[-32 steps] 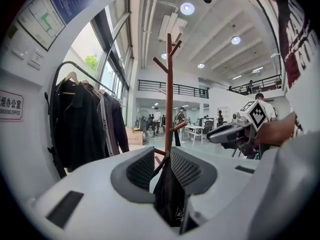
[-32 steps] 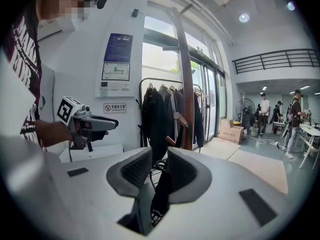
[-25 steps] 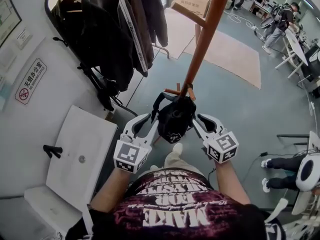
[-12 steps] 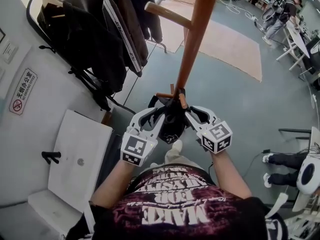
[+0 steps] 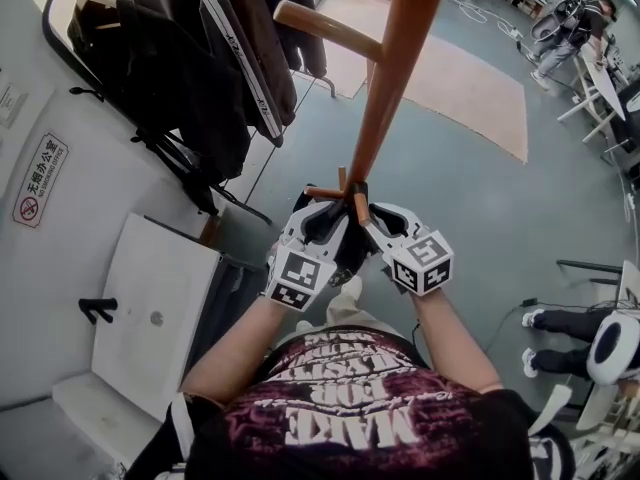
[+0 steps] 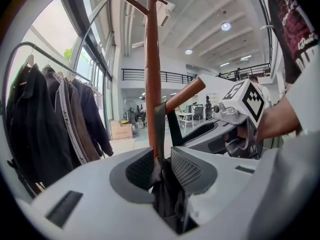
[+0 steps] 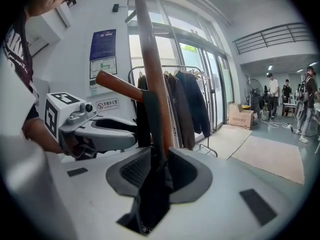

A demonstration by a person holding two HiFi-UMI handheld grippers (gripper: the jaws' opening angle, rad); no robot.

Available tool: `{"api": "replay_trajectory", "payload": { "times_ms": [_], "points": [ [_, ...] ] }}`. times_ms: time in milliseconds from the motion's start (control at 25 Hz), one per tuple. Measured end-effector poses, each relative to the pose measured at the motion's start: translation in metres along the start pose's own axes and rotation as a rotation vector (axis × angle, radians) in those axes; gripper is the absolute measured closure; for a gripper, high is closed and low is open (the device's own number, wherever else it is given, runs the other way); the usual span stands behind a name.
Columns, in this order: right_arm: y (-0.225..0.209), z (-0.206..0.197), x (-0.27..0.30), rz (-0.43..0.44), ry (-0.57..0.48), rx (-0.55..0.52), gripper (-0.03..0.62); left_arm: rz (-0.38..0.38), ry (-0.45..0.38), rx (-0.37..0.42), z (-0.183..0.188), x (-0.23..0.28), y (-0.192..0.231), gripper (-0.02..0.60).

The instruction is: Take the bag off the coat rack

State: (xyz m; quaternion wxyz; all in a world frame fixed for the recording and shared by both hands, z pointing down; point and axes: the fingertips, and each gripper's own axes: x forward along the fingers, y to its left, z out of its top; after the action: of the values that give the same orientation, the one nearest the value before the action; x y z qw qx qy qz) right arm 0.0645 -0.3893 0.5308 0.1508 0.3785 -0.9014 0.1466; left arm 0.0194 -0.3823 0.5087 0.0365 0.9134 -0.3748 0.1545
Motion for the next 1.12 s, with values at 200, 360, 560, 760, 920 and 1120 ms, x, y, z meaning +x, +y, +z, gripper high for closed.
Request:
{"api": "replay_trajectory", "payload": {
  "times_ms": [200, 360, 560, 760, 920, 1120],
  "points": [
    [0.001, -0.002, 0.013, 0.012, 0.0, -0.01, 0.499, 0.016, 0.002, 0.012, -0.01, 0.019, 0.0, 0.477],
    [-0.001, -0.001, 0.012, -0.021, -0.021, -0.025, 0.565, 0.046, -0.01, 0.009, -0.007, 0.022, 0.003, 0.545],
    [-0.003, 0.001, 0.014, -0.058, -0.018, -0.061, 0.583, 0.076, -0.02, 0.009, -0.005, 0.027, 0.007, 0.571],
    [0.003, -0.002, 0.001, -0.041, -0.04, -0.004, 0.585, 0.052, -0.027, -0.069, -0.002, 0.015, 0.006, 0.572],
    [0.009, 0.006, -0.004, -0.017, -0.049, -0.005, 0.585, 0.034, -0.035, -0.104, 0.006, 0.005, 0.013, 0.574],
    [0.019, 0.025, -0.022, 0.003, -0.086, 0.003, 0.585, 0.023, -0.042, -0.088, 0.029, -0.012, 0.005, 0.573]
  ]
}}
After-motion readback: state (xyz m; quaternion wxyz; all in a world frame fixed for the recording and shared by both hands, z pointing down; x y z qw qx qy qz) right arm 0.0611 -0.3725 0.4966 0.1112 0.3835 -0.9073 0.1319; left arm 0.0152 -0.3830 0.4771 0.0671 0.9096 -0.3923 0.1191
